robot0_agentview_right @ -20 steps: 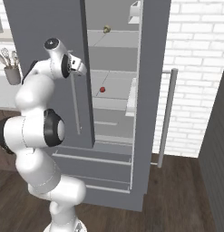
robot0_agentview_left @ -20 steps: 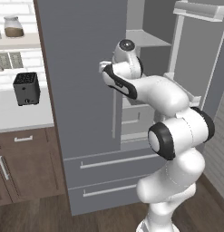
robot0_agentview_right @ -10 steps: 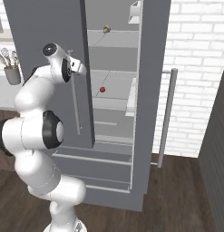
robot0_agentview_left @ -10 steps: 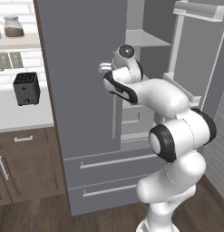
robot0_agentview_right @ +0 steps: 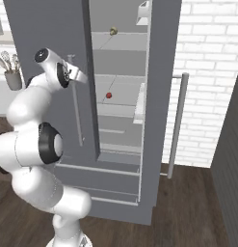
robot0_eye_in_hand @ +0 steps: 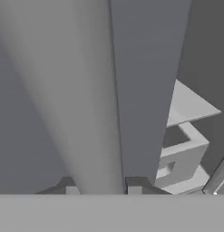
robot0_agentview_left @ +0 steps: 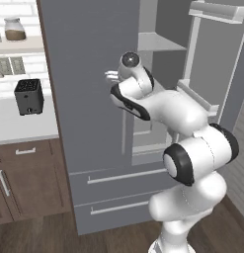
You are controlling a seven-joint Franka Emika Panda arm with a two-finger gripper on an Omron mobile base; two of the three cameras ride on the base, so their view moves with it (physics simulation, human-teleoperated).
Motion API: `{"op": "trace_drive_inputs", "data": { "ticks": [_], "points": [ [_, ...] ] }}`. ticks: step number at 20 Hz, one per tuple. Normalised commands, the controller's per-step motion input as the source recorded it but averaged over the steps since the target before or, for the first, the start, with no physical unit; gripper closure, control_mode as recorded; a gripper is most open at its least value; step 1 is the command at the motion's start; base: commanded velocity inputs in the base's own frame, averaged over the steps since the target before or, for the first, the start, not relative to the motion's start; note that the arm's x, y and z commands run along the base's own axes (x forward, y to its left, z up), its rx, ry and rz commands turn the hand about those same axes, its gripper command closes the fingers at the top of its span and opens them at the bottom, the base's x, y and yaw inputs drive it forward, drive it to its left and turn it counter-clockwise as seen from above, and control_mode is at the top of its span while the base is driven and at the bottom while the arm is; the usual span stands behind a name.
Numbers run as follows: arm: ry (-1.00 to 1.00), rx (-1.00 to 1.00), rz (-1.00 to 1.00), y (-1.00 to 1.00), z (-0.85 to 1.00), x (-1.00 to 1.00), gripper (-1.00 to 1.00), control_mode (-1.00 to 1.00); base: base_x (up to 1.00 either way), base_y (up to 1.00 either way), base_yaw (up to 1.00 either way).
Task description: Take the strawberry from the fridge and place it on top of the pancake, located on the dining counter.
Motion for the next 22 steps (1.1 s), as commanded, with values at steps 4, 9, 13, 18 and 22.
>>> {"op": "trace_drive_inputs", "data": {
  "ticks": [4,9,13,18,22],
  "points": [
    [0.0,-0.05,-0.33,0.44,-0.18,-0.88,1.0,-1.0,0.0,0.0,0.0],
    [0.01,-0.11,-0.29,0.75,-0.09,-0.91,1.0,-1.0,0.0,0.0,0.0],
    [0.02,-0.14,-0.24,0.88,-0.14,-0.9,1.0,-1.0,0.0,0.0,0.0],
    [0.01,-0.09,-0.15,0.62,-0.08,-0.46,1.0,-1.0,0.0,0.0,0.0],
    [-0.04,-0.04,-0.09,0.15,-0.24,-0.21,-1.0,-1.0,0.0,0.0,0.0]
  ]
}}
